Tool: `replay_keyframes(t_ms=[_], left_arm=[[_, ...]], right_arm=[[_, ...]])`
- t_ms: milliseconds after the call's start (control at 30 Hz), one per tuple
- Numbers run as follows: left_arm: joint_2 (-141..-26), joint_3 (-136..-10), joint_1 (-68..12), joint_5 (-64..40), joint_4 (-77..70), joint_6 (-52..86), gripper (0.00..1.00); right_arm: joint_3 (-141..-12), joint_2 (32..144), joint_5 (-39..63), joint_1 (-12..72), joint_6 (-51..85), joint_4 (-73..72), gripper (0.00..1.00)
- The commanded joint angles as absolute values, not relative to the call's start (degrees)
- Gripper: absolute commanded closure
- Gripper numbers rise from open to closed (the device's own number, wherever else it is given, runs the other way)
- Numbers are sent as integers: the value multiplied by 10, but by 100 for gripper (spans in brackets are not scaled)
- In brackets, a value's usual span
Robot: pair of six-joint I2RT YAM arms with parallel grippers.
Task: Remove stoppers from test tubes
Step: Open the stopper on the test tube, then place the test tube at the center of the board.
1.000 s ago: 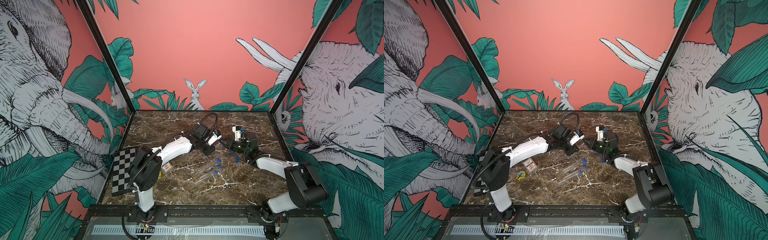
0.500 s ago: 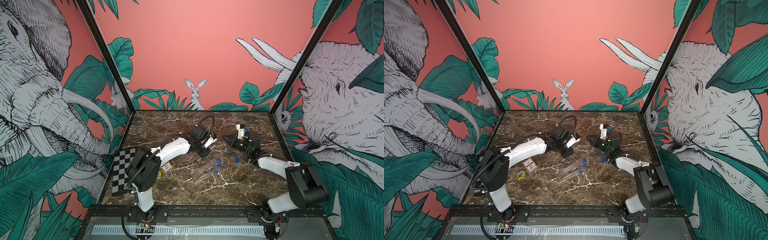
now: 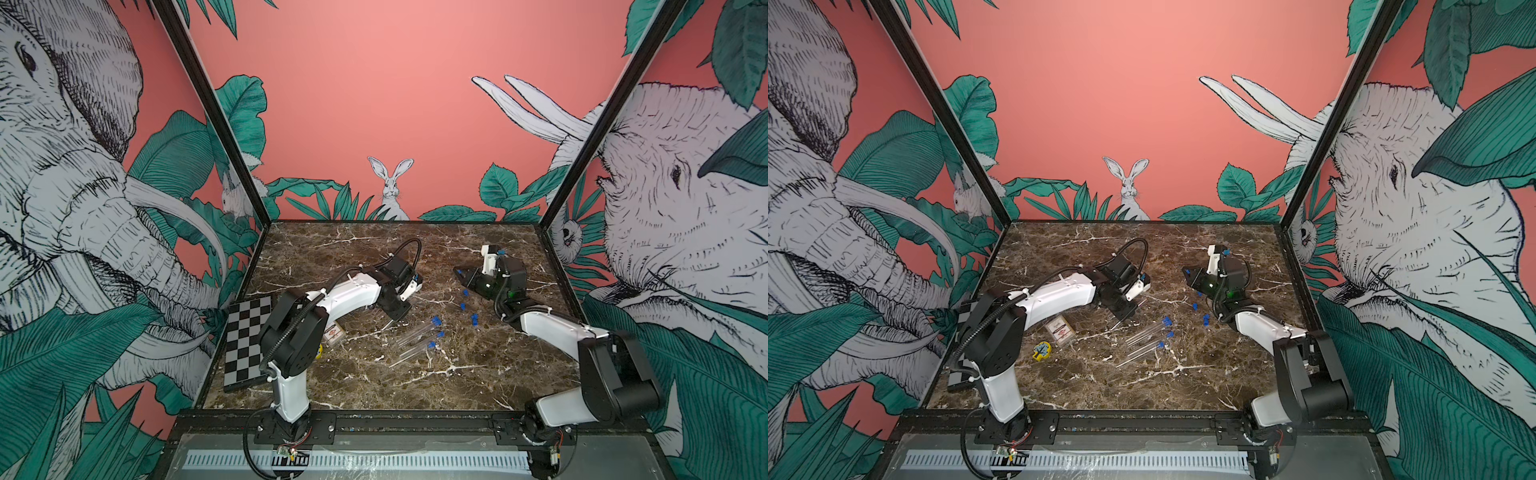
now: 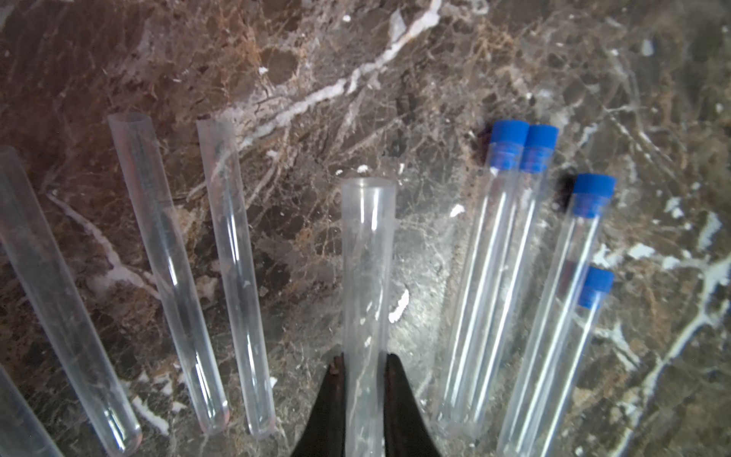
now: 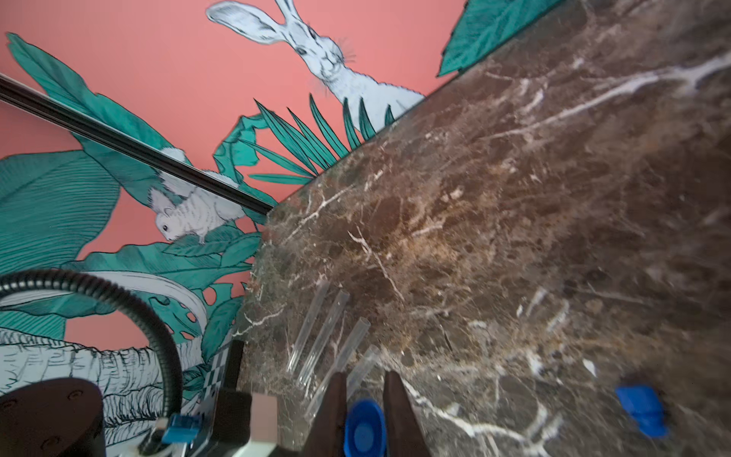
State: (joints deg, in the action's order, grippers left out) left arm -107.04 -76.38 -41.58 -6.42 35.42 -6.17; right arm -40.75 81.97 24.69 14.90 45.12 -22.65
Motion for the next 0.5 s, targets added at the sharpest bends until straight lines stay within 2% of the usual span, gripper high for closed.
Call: replay_keyframes(t_ms=[0,167,467], left_arm=[[-1099,-796,-417,-34,394,-37,99],[-1142,-841,-417,-24,416,-28,99],[-1180,-878,-417,-11,440,-30,94]], right_arm=[[-427,793,217,150,379,-92,93],[-417,771,178,151,333,-8,93],[-420,770,136,152,286,59,94]])
